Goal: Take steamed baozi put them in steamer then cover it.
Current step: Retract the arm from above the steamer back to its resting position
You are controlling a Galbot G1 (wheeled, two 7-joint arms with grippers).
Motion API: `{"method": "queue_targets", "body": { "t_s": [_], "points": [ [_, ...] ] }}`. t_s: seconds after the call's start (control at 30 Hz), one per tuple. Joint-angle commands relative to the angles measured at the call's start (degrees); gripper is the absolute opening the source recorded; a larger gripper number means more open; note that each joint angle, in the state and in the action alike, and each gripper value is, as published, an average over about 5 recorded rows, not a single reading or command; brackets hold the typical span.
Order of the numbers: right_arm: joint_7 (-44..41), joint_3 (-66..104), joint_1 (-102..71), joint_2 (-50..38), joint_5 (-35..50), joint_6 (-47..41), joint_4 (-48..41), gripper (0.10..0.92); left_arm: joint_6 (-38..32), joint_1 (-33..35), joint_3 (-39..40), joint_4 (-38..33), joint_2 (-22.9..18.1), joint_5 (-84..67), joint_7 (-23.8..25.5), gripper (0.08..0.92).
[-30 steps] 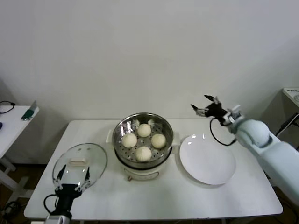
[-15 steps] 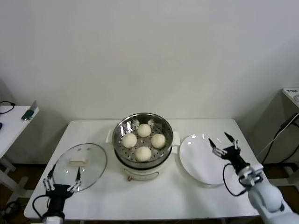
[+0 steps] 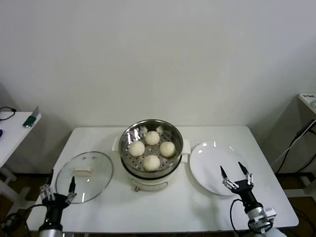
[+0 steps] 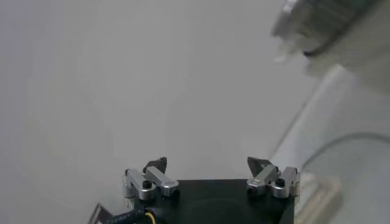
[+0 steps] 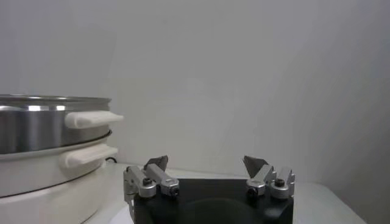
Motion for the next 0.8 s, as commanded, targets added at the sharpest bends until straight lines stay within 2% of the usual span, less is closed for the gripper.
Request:
{"method": "queue_targets", "body": {
  "t_s": [0.03, 0.53, 0.8],
  "points": [
    [0.47, 1.46, -3.06, 4.23, -1.59, 3.83, -0.31, 0.823, 2.73, -4.28, 0.74, 11.65, 1.41, 25.54, -3.83, 0.823],
    [0.20, 1.85, -3.84, 4.80, -1.57, 4.01, 0.10, 0.823, 3.14, -19.85, 2.93, 28.39, 1.41, 33.16, -4.55, 0.823],
    [0.09, 2.43, -4.33, 5.32, -1.58, 4.16, -0.07, 0.823, 3.28, -25.37, 3.82, 34.54, 1.43, 33.79, -3.78, 0.823]
  ]
}}
